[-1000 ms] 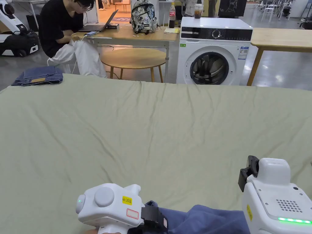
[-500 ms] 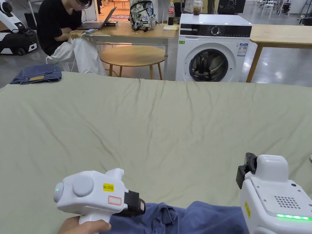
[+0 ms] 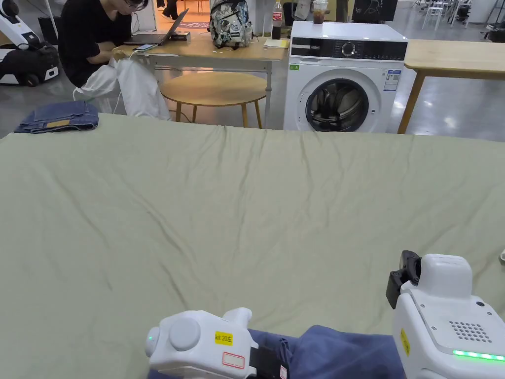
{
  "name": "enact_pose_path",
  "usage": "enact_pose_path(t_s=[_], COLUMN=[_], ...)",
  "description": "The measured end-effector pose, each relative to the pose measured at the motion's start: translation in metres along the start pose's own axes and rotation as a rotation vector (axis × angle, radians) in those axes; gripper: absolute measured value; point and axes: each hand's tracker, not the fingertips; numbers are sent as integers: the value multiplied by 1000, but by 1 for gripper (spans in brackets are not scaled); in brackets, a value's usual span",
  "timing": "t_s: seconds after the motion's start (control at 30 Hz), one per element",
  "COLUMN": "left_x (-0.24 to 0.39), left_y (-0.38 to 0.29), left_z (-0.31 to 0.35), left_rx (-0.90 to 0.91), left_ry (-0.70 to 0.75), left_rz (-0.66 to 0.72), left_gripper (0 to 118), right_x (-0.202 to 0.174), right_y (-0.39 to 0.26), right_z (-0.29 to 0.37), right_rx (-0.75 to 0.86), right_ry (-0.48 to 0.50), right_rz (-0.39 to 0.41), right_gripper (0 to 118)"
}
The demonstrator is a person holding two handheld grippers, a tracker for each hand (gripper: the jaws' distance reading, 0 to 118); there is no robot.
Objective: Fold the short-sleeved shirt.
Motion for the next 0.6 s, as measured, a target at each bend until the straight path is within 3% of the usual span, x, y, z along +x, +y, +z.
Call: enact_pose_path(t_s=[0.13,0.37,0.6], left_x=[-8,4,9], left_y=[-3,1,4], left_z=[-20,-15,73], left_rx=[5,2,121], left_ry=[-37,42,43], left_rz=[41,-20,-66], left_gripper=[0,0,0], right_x=[2,3,3], right_y=[-2,1,6], right_z=[0,3,1], right_rx=[-8,-2,10], right_ry=[-1,-6,-4], right_rz=[-9,2,2], right_gripper=[0,0,0])
